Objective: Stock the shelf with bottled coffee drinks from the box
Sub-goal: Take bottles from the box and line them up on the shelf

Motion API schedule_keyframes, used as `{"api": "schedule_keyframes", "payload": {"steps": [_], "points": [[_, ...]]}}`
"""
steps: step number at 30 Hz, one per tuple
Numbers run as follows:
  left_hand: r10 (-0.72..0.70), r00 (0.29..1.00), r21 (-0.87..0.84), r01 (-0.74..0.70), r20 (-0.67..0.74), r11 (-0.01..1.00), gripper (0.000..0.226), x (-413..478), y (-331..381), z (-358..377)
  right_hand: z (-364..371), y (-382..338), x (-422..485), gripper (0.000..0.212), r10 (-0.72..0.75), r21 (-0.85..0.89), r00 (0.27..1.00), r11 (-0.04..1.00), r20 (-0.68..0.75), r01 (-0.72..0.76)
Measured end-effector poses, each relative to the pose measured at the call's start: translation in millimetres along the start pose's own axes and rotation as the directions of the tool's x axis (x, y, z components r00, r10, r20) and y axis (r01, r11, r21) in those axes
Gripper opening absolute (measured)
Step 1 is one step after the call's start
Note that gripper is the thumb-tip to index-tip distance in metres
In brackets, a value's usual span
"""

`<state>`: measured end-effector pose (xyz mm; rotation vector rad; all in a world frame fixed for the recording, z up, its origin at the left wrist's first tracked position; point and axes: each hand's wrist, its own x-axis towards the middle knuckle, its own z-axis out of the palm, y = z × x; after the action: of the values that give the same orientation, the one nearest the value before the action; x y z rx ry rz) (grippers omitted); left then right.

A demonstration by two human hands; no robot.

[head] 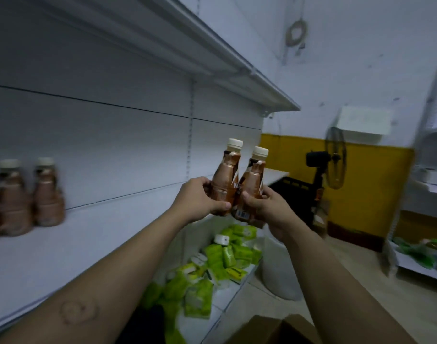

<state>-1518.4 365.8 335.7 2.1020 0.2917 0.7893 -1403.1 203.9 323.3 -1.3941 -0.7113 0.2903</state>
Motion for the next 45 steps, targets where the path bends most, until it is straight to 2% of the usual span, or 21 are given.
{"api": "schedule_keyframes", "payload": {"steps": [5, 11, 18, 22, 27, 30, 34, 38, 43, 45], "points": [[-0.085, 0.990, 0.146, 0.102, -0.117, 0.984, 0.060, -4, -28, -63, 69, 12, 30, 0.032, 0.024, 0.045, 0.987, 0.998, 0.159, -0.032], [-0.165, 0.959, 0.262, 0.224, -0.231, 0.939, 0.060, -17, -69, -110, 141, 41, 46, 0.033, 0.030, 0.058, 0.975, 0.997, 0.218, -0.044], [-0.280, 0.881, 0.187, 0.370, -0.381, 0.910, 0.071, -32, -109, -147, 208, 59, 60, 0.039, -0.061, -0.082, 0.961, 0.993, 0.270, 0.087], [-0.353, 0.818, 0.092, 0.437, -0.454, 0.895, 0.067, -50, -134, -155, 238, 71, 63, 0.037, -0.052, -0.153, 0.935, 0.982, 0.351, 0.112], [-0.356, 0.754, 0.131, 0.501, -0.552, 0.856, 0.068, -56, -151, -155, 261, 88, 67, 0.047, -0.064, -0.198, 0.927, 0.969, 0.369, 0.146], [-0.328, 0.749, 0.243, 0.540, -0.576, 0.806, 0.066, -47, -155, -154, 268, 94, 75, 0.047, -0.063, -0.242, 0.932, 0.957, 0.356, 0.157], [-0.273, 0.770, 0.459, 0.582, -0.576, 0.671, 0.059, -35, -159, -160, 281, 99, 93, 0.044, -0.064, -0.296, 0.935, 0.939, 0.350, 0.176], [-0.287, 0.759, 0.513, 0.620, -0.585, 0.593, 0.055, -21, -166, -165, 303, 104, 106, 0.043, -0.065, -0.317, 0.950, 0.934, 0.306, 0.166], [-0.314, 0.743, 0.642, 0.669, -0.591, 0.376, 0.041, 2, -172, -176, 334, 114, 118, 0.038, -0.083, -0.306, 0.968, 0.939, 0.235, 0.154], [-0.308, 0.747, 0.657, 0.665, -0.589, 0.356, 0.037, 7, -181, -177, 341, 118, 121, 0.039, -0.115, -0.315, 0.965, 0.930, 0.234, 0.187]]}}
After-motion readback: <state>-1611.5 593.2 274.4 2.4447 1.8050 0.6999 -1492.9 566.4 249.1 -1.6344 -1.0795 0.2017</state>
